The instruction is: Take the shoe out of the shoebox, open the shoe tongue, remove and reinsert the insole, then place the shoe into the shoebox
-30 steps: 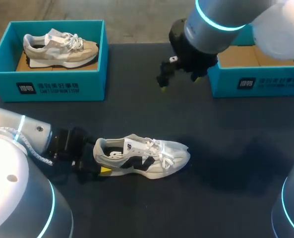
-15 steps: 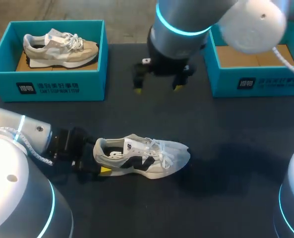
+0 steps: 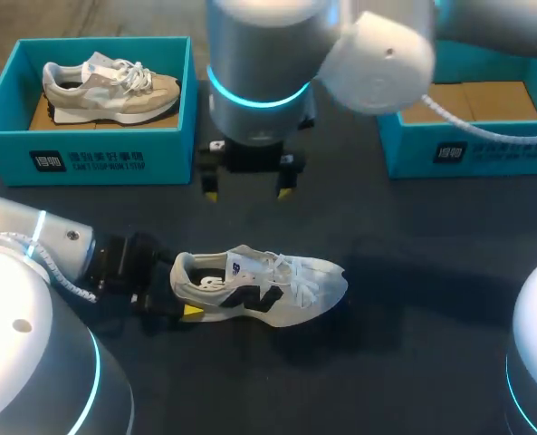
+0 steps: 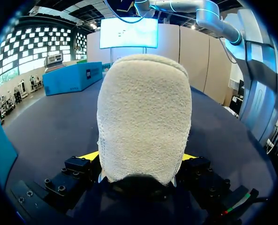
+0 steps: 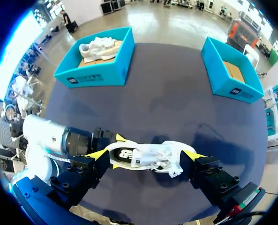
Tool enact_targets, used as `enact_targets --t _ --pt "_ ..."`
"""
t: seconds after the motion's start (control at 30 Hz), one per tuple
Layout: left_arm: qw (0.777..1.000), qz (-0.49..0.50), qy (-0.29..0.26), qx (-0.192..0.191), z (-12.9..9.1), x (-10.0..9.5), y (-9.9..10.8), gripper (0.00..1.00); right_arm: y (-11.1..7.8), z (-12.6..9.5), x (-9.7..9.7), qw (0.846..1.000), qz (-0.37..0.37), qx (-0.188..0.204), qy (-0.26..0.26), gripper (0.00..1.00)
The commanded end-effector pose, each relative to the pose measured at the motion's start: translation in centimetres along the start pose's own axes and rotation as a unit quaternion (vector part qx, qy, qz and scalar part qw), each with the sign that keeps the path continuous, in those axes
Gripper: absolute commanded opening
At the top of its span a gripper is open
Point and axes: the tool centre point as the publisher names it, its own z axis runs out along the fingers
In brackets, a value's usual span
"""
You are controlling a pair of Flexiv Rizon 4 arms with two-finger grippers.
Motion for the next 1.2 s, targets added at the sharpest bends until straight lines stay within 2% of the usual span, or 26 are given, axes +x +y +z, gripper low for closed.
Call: enact_targets --t 0.03,0.1,0.2,0.9,0.93,1.03,1.2 --pt "1.0 0.0 0.0 -0.002 0.2 -0.5 0.5 0.0 -0.8 0.9 2.6 0.998 -0.002 0.01 -0.06 1.0" --pt "1.0 0.0 0.0 -0.002 0.2 -0.5 0.5 0.0 -1.6 1.1 3.0 0.997 -0.005 0.016 -0.073 1.0" --pt "1.0 0.0 0.0 -0.002 0.2 -0.5 0.5 0.0 -3.4 0.9 3.4 0.994 0.018 0.046 -0.095 1.0" --pt "1.0 0.0 0.0 -0.002 0.2 -0.5 0.5 0.0 -3.4 0.9 3.4 0.994 0.018 0.046 -0.095 1.0" --pt "1.0 0.0 0.0 -0.002 0.2 -0.5 0.5 0.0 -3.4 1.3 3.3 0.995 0.035 0.034 -0.086 1.0" --pt "1.0 0.0 0.0 -0.002 0.2 -0.5 0.5 0.0 -3.9 2.0 2.4 0.989 0.098 0.006 -0.109 1.0" --pt "1.0 0.0 0.0 -0.002 0.2 -0.5 0.5 0.0 -4.9 3.5 1.7 0.98 0.147 0.007 -0.134 1.0"
